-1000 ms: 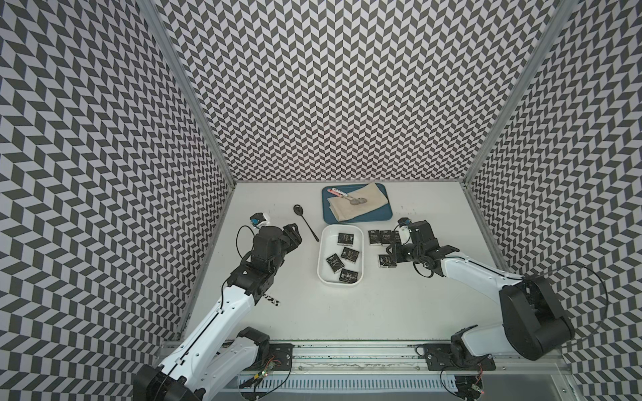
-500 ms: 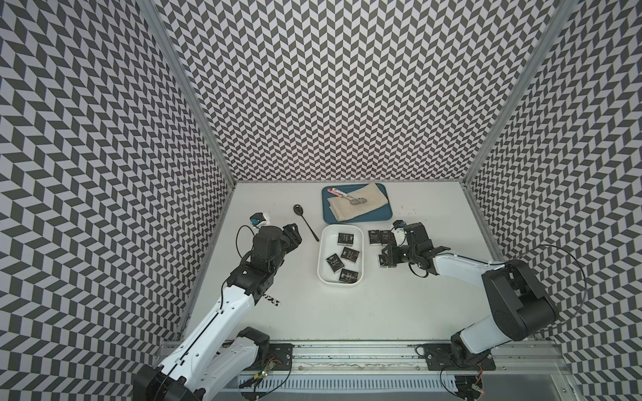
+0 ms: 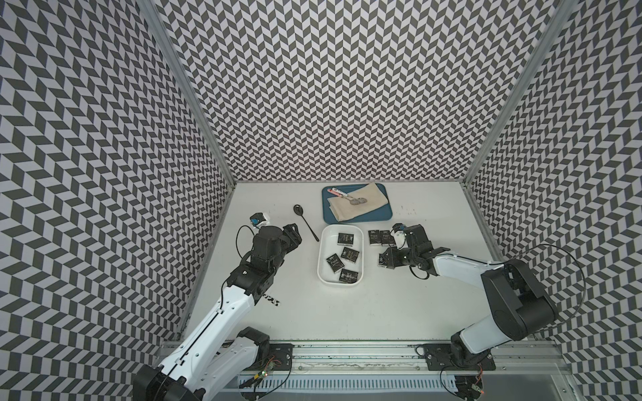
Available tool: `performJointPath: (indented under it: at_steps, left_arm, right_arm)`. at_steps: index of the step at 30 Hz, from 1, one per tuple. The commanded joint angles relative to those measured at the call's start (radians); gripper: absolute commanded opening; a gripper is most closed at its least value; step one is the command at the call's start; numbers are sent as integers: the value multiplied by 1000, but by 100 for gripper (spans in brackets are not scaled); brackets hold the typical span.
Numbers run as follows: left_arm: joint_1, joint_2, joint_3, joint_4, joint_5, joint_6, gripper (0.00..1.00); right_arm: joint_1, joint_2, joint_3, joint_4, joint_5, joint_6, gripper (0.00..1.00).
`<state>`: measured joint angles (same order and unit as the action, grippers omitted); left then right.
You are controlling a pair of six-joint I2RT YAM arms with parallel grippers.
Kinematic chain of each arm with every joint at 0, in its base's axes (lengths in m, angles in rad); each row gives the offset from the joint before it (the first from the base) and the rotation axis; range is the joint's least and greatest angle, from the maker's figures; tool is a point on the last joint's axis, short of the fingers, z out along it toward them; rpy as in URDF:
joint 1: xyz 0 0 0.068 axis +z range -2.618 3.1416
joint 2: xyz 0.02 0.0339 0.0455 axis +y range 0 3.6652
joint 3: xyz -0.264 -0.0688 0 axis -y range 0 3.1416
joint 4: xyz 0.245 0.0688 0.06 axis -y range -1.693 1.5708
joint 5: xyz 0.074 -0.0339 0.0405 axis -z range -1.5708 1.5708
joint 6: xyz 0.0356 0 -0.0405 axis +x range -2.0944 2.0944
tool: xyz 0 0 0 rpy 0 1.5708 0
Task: Take the pocket tissues out of the storage box
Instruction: Place the pocket tissues at the center of the board.
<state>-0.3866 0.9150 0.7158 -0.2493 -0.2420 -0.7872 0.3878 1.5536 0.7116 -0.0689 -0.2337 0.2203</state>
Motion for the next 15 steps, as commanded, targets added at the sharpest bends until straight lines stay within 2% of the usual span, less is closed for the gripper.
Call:
performJointPath:
  at_steps: [1, 10, 15]
  left_arm:
    - [-8, -19, 28, -13, -13, -1, 69]
    - [-8, -12, 39, -11, -10, -1, 69]
    - [-8, -10, 41, -11, 3, -3, 69]
  right_arm:
    - [-5, -43, 19, -26, -11, -3, 40]
    - [-4, -120, 32, -98, -36, -5, 40]
    - [-11, -91, 42, -69, 22, 9, 43]
